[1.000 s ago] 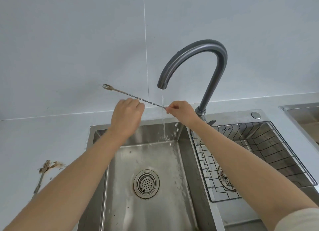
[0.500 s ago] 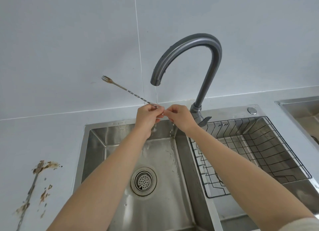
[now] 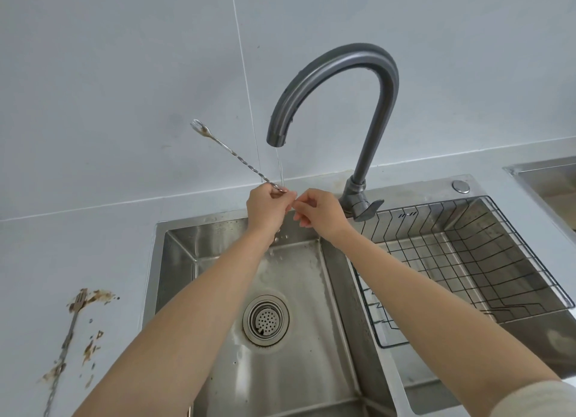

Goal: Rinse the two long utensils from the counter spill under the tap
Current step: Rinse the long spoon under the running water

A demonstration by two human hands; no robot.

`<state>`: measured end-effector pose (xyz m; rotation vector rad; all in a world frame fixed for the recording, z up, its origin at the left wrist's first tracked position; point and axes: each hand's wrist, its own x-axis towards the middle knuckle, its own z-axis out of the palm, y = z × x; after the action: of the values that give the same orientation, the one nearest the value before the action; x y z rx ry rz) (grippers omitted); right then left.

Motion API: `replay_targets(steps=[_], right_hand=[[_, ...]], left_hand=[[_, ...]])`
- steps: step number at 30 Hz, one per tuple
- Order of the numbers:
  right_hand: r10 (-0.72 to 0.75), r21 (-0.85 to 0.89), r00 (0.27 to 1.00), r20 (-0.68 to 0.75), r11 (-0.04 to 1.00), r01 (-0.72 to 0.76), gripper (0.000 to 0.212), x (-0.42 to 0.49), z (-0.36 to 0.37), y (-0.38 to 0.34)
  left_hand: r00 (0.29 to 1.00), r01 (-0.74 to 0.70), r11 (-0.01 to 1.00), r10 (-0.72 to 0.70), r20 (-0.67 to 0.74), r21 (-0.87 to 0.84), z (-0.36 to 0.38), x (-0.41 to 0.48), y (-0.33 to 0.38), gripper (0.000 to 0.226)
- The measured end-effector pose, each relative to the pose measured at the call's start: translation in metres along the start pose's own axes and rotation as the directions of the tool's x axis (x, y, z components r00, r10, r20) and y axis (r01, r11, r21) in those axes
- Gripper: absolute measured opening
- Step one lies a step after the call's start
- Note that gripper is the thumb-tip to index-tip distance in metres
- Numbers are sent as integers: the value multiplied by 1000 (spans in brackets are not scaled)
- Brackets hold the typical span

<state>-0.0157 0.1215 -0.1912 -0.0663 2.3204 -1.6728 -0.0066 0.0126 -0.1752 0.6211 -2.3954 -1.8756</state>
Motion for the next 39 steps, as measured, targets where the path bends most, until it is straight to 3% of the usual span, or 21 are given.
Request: replay_targets(steps=[5,10,13,16,19,22,27,31,39], right_hand=[[-22,-26,1000,-13,999,22,25,1,5,1],[25,16,998,54,1000,-26,22,-2,6,1],[78,77,990,119,993,-87,17,-2,5,-3],[54,93,996,77,994,-61,17,2,2,-13],[7,70,997,76,997,-12,26,10,6,-25],[-11,28,994,110,1000,8,25,16,15,-35],[26,159,987,159,986,-52,11,18,23,-39],[28,220,991,130,974,-56,22,17,22,-35],[28,274,1000,5,961,-28,22,18,17,-34]], left_hand=[[1000,-3,1000,3,-27,5,1,0,0,36],[999,-28,996,25,38,82,1,-3,-8,18],[998,-22,995,16,56,100,-4,-2,-10,24],[996,-24,994,16,83,103,-8,-2,-9,29],[990,-33,992,15,143,119,-10,-5,-10,21],[986,-61,986,36,164,153,-15,-5,-12,14],[981,-168,952,136,137,256,-30,-6,-12,18],[977,-195,929,155,148,313,-36,-4,-15,21],[975,-192,926,142,173,324,-39,1,-23,12]])
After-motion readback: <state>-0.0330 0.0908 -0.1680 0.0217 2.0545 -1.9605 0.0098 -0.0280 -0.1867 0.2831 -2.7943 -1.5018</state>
